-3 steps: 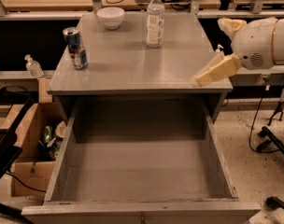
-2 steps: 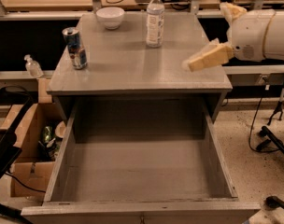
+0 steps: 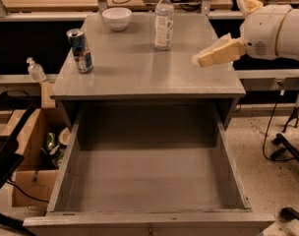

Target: Place blue plastic bottle into top drawer

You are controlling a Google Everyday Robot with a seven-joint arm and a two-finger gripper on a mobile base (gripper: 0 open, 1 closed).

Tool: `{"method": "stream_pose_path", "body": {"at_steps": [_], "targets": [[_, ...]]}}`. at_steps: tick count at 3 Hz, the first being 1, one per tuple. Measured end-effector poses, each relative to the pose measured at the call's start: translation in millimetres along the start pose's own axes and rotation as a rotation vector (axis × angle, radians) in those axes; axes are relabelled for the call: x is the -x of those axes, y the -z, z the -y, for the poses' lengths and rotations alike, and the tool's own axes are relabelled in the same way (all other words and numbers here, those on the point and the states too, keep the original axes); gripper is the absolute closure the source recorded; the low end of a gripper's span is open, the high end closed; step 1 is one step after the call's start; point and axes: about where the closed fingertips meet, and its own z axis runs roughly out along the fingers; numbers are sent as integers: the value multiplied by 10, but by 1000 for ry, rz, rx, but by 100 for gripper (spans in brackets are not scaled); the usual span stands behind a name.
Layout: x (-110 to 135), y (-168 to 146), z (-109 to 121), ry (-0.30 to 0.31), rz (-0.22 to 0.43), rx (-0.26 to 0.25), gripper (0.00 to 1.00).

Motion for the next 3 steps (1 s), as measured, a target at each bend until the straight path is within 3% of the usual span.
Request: {"method": "stream_pose_path", "body": {"at_steps": [1,3], "targets": [[-17,-244,133,-43,32,-29,0],[-230,-1428,833,-251,86,-184,0]]}}
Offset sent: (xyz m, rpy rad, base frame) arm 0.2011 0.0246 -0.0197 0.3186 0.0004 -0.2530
